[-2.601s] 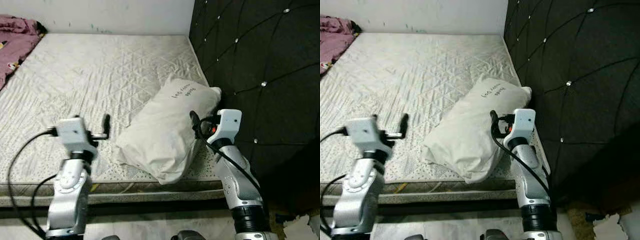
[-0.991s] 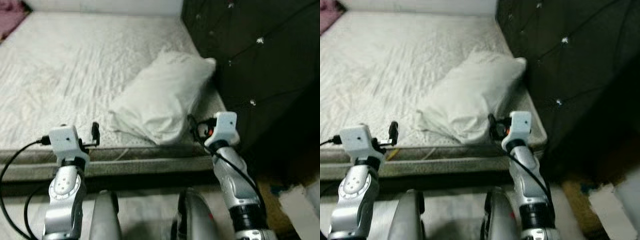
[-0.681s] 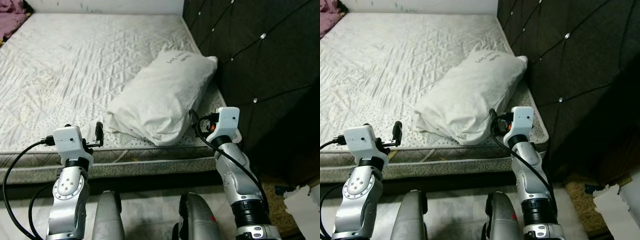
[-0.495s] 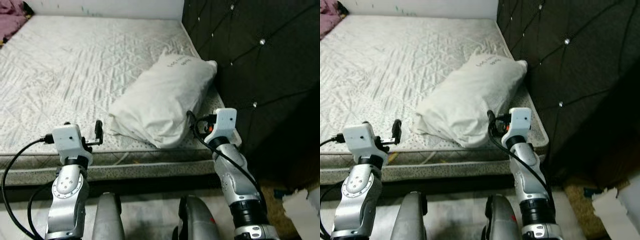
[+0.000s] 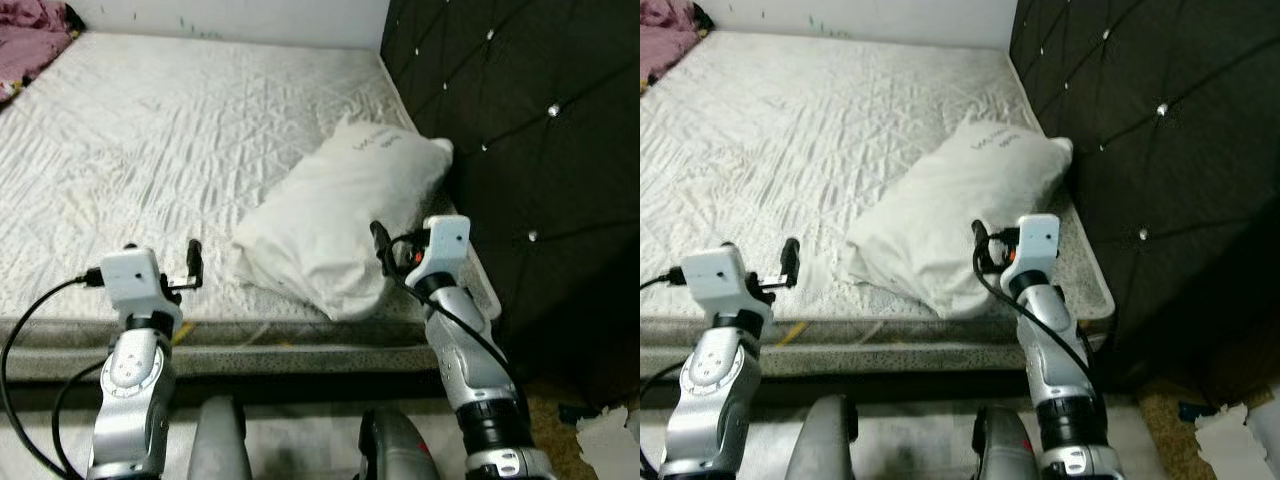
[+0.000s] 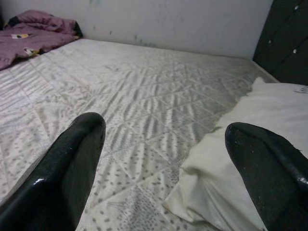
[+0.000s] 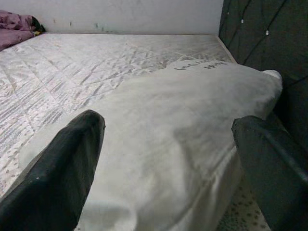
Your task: Clean up the room
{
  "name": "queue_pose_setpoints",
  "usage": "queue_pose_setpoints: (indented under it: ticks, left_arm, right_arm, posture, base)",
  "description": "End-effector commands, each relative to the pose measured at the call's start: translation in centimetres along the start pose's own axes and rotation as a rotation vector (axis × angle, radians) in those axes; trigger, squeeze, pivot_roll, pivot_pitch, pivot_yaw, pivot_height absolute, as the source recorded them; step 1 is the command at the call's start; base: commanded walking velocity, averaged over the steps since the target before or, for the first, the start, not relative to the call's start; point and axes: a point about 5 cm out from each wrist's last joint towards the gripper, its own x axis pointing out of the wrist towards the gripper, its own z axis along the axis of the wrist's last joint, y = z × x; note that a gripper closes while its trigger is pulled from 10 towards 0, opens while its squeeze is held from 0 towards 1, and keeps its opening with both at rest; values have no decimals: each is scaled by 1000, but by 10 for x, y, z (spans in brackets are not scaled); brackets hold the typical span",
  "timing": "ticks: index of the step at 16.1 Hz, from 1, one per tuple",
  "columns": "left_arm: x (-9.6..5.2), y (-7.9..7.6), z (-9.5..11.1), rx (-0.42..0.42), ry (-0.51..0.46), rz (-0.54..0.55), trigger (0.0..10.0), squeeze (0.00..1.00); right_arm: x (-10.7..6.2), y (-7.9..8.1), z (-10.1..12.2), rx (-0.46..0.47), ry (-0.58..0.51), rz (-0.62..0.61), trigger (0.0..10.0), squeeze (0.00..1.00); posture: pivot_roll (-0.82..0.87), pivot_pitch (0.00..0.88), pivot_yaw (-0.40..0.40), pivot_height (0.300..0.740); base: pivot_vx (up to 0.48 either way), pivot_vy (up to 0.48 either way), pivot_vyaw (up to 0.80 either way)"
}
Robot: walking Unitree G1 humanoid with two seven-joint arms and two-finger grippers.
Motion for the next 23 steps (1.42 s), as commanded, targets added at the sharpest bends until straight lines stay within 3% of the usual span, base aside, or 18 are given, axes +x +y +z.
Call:
queue_pose_setpoints:
  ticks: [1,9,16,23]
  left_arm:
    - [1,-4,1,-4,-5,-18,10000,0]
    - [3,-6,0,-12,2,-23,10000,0]
    - [5,-11,-3,-22,12,-30,10000,0]
    - [2,-11,-8,-10,40,-19,10000,0]
  right_arm:
    - [2,-1,2,-14,-7,4,10000,0]
    - [1,-3,0,-20,-2,-6,10000,0]
    - [1,-2,-1,-4,-5,-3,10000,0]
    - [4,-3,-2,-13,0,1,10000,0]
  posture:
    - [-23,10,-48,616]
    - [-25,9,-43,616]
    - [-27,8,-42,616]
    - [-27,8,-42,542]
  base:
    - [480,0,0]
    - [464,0,0]
    - [0,0,0]
    - [0,0,0]
